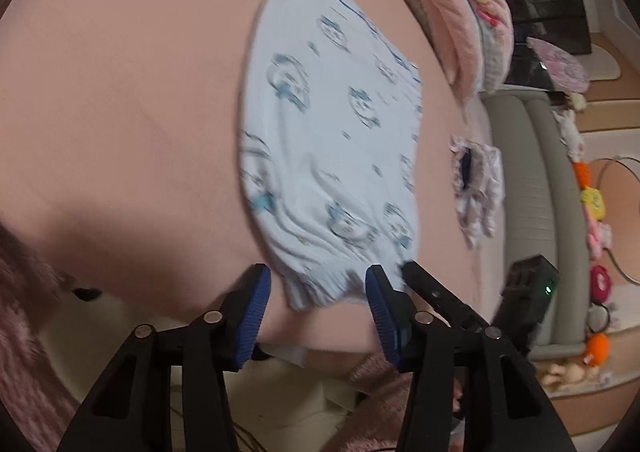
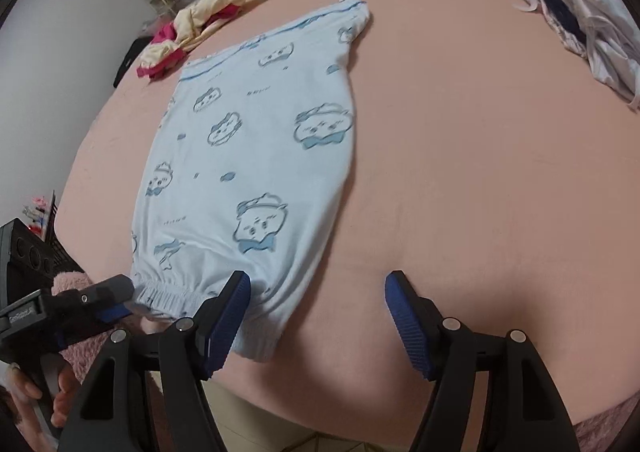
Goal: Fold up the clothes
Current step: 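Grasp the cuffed leg ends with both grippers side by side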
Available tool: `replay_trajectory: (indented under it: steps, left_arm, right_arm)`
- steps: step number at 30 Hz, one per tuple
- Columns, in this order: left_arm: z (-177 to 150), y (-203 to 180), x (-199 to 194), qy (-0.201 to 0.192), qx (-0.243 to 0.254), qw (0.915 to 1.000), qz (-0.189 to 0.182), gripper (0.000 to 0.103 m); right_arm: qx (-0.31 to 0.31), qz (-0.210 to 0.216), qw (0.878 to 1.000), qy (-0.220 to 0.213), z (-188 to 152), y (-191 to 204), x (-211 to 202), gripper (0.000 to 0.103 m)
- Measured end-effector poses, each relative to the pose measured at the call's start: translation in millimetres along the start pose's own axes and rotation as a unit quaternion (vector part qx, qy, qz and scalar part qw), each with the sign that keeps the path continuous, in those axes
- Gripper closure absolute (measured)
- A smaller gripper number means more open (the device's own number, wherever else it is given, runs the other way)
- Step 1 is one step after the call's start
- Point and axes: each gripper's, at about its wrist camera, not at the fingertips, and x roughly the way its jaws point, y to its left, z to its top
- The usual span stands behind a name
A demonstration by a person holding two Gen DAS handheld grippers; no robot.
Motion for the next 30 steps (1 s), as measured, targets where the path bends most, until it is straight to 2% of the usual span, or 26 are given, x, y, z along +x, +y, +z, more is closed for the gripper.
replay_trajectory:
  steps: [4,5,9,11,12,13,15,18,21,25,28,30]
  left_arm:
    - [-2,0,2,-0.021,-0.007,0.9993,-0.029,0.058]
    - [-1,3,3,-0.031,-0.016,0.9985,-0.042,0.058]
    - [3,8,17,-0.031,-0.034,0.9978,-0.048,0.058]
    - [1,4,15,-0.036,-0.021,0.9982,-0.044,0.060]
    - [-1,4,14,-0.041,-0.016,0.9983,-0.039,0.065]
    - [-3,3,12,-0.046,-0.012,0.9983,-0.034,0.076]
    - [-7,12,10,-0.050,-0.025,0.9966,-0.060,0.077]
    - [-3,22,19,-0.036,-0.056,0.9939,-0.089,0.076]
    - [2,25,25,-0.031,-0.063,0.9939,-0.085,0.076]
    - [0,14,27,-0.042,-0.031,0.9972,-0.053,0.075]
    - [2,8,27,-0.036,-0.010,0.9986,-0.038,0.076]
    - [0,6,24,-0.041,0.001,0.9986,-0.032,0.080]
  right_arm:
    - [0.025,0.068,0.997,0.019,-6,-3,-3,0.039]
    - [0.024,0.065,0.997,0.019,-8,-3,-2,0.039]
    - [0.041,0.084,0.996,-0.001,6,0,12,0.037]
    - [0.047,0.082,0.995,-0.006,6,-2,9,0.059]
    - [0.046,0.083,0.995,-0.006,4,-2,8,0.080]
    - [0.049,0.093,0.994,-0.003,2,-3,10,0.083]
    - [0.065,0.119,0.991,-0.008,-3,-9,10,0.084]
    - [0.080,0.142,0.987,-0.003,-3,-18,17,0.084]
    - [0.097,0.162,0.982,-0.005,3,-22,25,0.084]
    - [0.077,0.141,0.987,-0.007,8,-11,26,0.083]
    - [0.032,0.099,0.994,-0.014,10,6,23,0.085]
    - [0.013,0.074,0.997,-0.024,7,16,20,0.088]
